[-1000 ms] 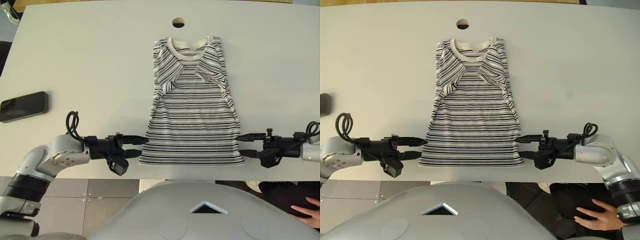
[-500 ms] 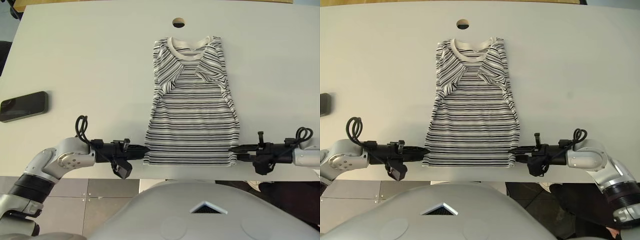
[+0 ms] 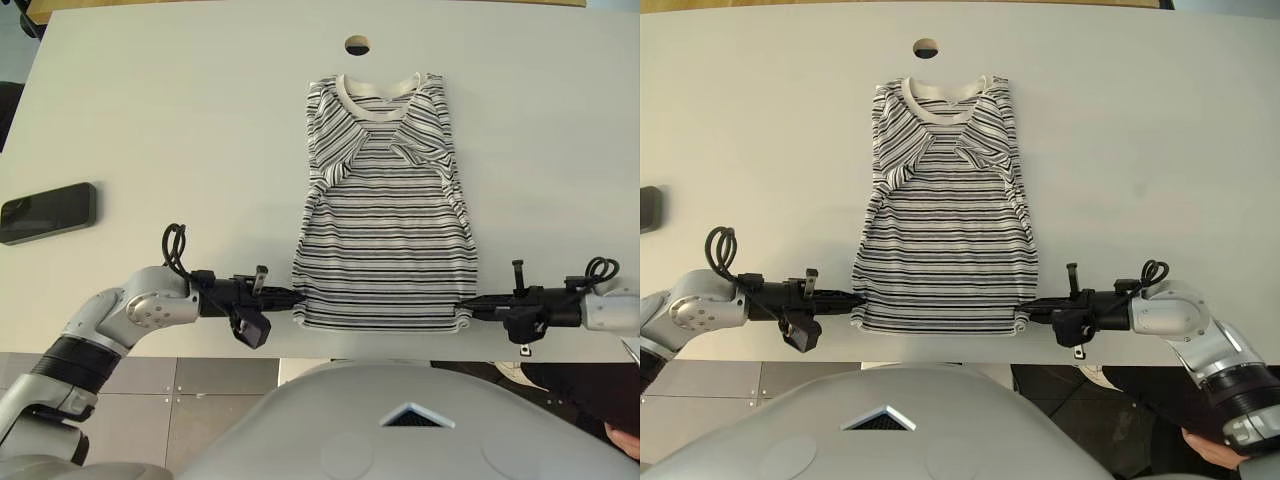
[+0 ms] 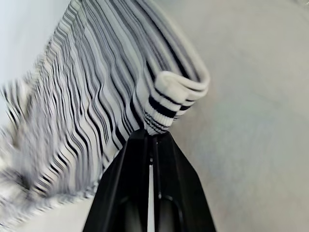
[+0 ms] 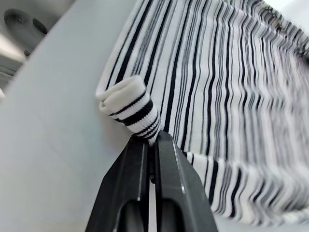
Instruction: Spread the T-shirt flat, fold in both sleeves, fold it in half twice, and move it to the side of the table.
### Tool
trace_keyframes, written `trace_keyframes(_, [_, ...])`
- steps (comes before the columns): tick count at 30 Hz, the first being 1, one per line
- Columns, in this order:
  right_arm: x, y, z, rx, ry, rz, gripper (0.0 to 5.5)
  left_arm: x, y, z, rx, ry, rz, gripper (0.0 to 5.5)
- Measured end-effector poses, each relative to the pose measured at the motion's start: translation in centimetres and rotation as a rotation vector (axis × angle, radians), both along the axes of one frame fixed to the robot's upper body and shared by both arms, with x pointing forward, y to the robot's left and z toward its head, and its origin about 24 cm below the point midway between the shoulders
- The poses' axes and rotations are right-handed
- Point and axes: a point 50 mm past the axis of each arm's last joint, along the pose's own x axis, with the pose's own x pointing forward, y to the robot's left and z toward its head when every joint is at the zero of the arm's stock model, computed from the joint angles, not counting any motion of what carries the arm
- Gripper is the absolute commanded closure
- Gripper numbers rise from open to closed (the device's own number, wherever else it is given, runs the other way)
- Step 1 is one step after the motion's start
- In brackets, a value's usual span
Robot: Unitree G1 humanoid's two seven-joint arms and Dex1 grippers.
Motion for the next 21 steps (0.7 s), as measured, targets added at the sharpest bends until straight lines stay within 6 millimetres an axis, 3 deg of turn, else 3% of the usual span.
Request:
trace_keyframes(4, [-0.5,-0.6,1.1,0.063,0.275,-0.103,5.39,-0.4,0.8,0.8,-0.026,0.423,0.162,5.38])
trace_keyframes(7, [0.3,-1.0,2.9,0.129,0.386,-0.140,5.39,-0.1,0.9,3.3,-0.124,0.677,0.181,5.38])
trace_keyframes(15, [-0.2,-1.8,4.5,0.188,0.525,-0.147,5.39,-0.9,0.4,6.0,-0.272,0.888,0.155,5.38])
trace_keyframes(21, [1.5,-1.8,5.7,0.313,0.424,-0.189,5.39,0.5,-0.8,7.4,-0.436,0.878,0.176,5.38])
